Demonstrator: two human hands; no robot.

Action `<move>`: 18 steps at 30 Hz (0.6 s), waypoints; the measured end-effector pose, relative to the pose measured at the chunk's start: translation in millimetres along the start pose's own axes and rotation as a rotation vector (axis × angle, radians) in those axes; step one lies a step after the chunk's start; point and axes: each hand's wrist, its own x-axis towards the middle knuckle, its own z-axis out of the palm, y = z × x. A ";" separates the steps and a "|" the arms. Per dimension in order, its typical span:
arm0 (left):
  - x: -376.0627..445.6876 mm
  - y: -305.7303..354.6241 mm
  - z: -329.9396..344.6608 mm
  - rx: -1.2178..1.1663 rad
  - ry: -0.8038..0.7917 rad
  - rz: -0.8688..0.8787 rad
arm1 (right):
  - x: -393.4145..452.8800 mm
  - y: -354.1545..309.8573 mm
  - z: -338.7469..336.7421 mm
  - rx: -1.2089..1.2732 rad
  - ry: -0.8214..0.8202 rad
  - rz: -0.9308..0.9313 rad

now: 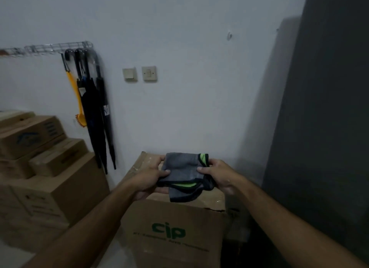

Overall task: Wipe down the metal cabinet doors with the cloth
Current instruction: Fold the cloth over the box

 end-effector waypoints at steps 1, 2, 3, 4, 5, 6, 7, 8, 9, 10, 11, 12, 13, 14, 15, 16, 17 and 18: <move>8.7 -2.6 -10.2 -0.044 -0.001 -0.002 | 10.9 1.1 2.6 0.030 -0.050 0.006; 16.1 -4.7 -18.7 -0.095 0.000 -0.010 | 19.9 2.4 5.5 0.050 -0.103 0.021; 22.7 -6.7 -26.5 -0.136 -0.001 -0.022 | 28.2 4.3 8.2 0.052 -0.161 0.039; 28.6 -7.6 -33.9 -0.175 0.001 -0.044 | 36.4 6.0 10.4 0.040 -0.203 0.055; 35.1 -9.2 -42.3 -0.214 0.015 -0.063 | 45.5 8.6 11.6 0.031 -0.223 0.065; 41.2 -11.3 -51.3 -0.271 0.029 -0.077 | 55.3 10.9 11.8 0.035 -0.231 0.068; 49.5 -14.3 -61.2 -0.337 0.037 -0.095 | 66.7 13.0 11.4 0.053 -0.239 0.070; 55.6 -15.9 -69.1 -0.378 0.021 -0.098 | 77.5 14.4 11.3 0.067 -0.250 0.071; 62.6 -18.8 -76.3 -0.352 -0.002 -0.092 | 87.1 15.2 13.4 0.083 -0.265 0.078; 69.6 -22.6 -81.8 -0.255 -0.020 -0.077 | 95.4 16.2 16.6 0.083 -0.282 0.087; 78.6 -26.9 -86.7 -0.107 -0.023 -0.053 | 103.9 18.0 21.6 0.061 -0.301 0.087; 88.8 -32.2 -92.2 0.070 0.004 -0.030 | 113.8 22.5 27.2 -0.021 -0.289 0.070; 99.8 -37.2 -97.6 0.245 0.047 -0.009 | 125.4 29.7 32.8 -0.164 -0.229 0.027; 111.1 -42.4 -103.3 0.394 0.083 0.014 | 137.7 38.2 38.2 -0.339 -0.156 -0.029; 123.1 -47.3 -109.4 0.522 0.106 0.036 | 149.1 46.7 44.4 -0.476 -0.099 -0.075; 134.5 -51.9 -116.2 0.627 0.117 0.062 | 160.0 55.7 50.7 -0.556 -0.063 -0.096; 146.5 -56.1 -124.0 0.704 0.120 0.088 | 171.0 64.3 56.7 -0.569 -0.049 -0.105; 157.9 -60.3 -131.4 0.760 0.114 0.109 | 181.7 72.3 61.6 -0.575 -0.034 -0.113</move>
